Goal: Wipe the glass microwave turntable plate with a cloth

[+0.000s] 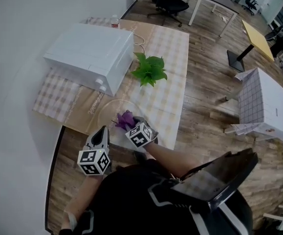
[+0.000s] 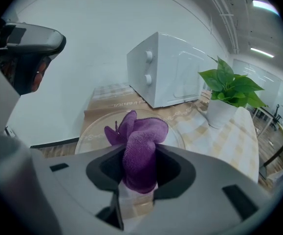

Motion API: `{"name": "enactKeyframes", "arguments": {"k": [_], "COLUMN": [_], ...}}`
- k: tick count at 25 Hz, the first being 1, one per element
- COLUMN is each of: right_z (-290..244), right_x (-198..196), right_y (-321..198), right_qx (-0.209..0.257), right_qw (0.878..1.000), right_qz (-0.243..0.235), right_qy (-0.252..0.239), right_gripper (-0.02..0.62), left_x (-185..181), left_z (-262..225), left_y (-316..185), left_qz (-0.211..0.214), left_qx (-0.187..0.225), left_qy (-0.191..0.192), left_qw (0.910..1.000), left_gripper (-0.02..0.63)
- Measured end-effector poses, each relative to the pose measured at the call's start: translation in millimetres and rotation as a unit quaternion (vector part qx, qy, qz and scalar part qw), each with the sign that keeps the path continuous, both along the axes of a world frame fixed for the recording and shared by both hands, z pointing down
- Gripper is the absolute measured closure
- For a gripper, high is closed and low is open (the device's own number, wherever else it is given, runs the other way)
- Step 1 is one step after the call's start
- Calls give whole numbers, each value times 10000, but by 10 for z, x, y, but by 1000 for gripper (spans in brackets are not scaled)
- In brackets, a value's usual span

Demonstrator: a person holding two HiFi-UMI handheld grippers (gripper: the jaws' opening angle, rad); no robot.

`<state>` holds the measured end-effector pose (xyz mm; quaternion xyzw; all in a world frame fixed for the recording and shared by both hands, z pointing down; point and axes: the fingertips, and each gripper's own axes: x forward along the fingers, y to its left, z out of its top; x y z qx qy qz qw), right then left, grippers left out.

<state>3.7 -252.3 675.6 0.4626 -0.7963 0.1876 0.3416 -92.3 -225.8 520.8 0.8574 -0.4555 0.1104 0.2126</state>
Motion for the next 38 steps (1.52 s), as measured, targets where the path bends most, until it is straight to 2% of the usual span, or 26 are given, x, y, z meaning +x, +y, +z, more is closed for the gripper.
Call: {"name": "enactKeyframes", "arguments": {"k": [14,21,24,29,35,38], "right_z": [15,-32,-151,-349,-359,-291], "right_x": [481,495,330,-215,-814,-975], "right_y": [-30,-28,-16,80,294,433], "right_qx": [-39,-15,17,162,63,-95], "right_qw": [9976,9968,9979,9995,9963,9953], "right_qz": [670,779,642,-28,-716,-844], "right_qy": [163,195,43,-274,-474,-459], "right_gripper": [446,448,448,448,448,448], "left_x": [-13,-144,-207,-376,-645,-791], "left_z": [10,54,83,95,132,140], "left_y": [24,-11,-1,27,164,246], "left_qz": [174,27,-53,-292,-605,-767], "left_qx": [-8,-48,-62,-67,-119,-34], "left_qy": [38,82,109,122,104,-36], "left_qw": [9998,10000,9999,9995,9980,9970], "left_gripper": [603,603,603,603,603,603]}}
